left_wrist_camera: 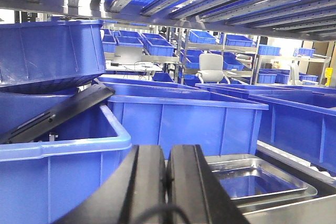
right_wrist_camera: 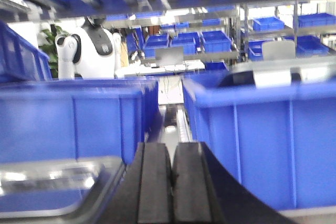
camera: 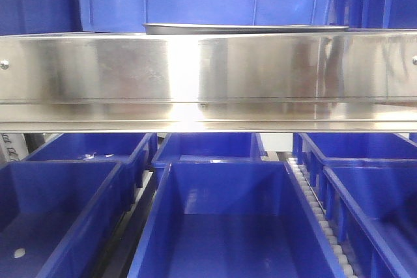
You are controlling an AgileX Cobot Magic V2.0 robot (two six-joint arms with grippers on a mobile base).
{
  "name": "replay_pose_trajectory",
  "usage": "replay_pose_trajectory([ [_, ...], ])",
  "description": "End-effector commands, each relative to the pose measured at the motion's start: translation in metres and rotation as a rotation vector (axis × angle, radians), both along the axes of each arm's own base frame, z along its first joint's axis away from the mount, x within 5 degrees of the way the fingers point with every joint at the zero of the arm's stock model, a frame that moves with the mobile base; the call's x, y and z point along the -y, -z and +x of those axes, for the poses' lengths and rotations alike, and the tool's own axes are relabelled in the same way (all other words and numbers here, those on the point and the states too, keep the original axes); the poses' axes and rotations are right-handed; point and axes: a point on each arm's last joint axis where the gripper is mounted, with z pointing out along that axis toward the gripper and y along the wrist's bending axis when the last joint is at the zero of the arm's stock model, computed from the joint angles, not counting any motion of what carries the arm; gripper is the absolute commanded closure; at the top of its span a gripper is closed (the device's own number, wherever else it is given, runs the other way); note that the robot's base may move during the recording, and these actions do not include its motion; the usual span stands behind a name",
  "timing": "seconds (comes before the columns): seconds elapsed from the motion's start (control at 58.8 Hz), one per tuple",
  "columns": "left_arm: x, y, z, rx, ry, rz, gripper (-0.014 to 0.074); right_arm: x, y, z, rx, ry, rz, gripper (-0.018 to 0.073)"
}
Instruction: Stack silver trays without gaps
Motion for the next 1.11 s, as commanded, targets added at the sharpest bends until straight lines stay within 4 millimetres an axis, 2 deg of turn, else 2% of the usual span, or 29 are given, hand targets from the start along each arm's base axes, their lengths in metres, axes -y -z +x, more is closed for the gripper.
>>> replay_pose_trajectory([
  [0.0,0.0,0.0,0.0,0.014,0.008,-0.008,0.0603,0.003,0.018,0.008,0.011,0.018,-0.015,0.0619],
  [0.102,0.0,0.0,0.0,0.014,0.008,-0.008,0.0603,0.004,0.042,0.016,-0.024,0.023,-0.008,0.0619],
  [0.238,0.0,0.0,0.0,0.014,0.008,-0.008,0.0603,0.005,0.06,0.021,-0.066,0.022,-0.001,0.0619],
  [0.527,0.0,0.0,0.0,0.014,0.008,-0.008,0.0603,0.005,0.072,0.02,-0.014,0.026,-0.007,0.0619],
  [0.8,0.0,0.0,0.0,0.014,0.008,-0.008,0.0603,0.0,0.097,0.021,-0.053,-0.069,-0.004,0.0619],
  [1.089,0.0,0.0,0.0,0.014,0.008,-0.008,0.0603,0.001,0.101,0.022,-0.043,-0.06,-0.017,0.0619],
])
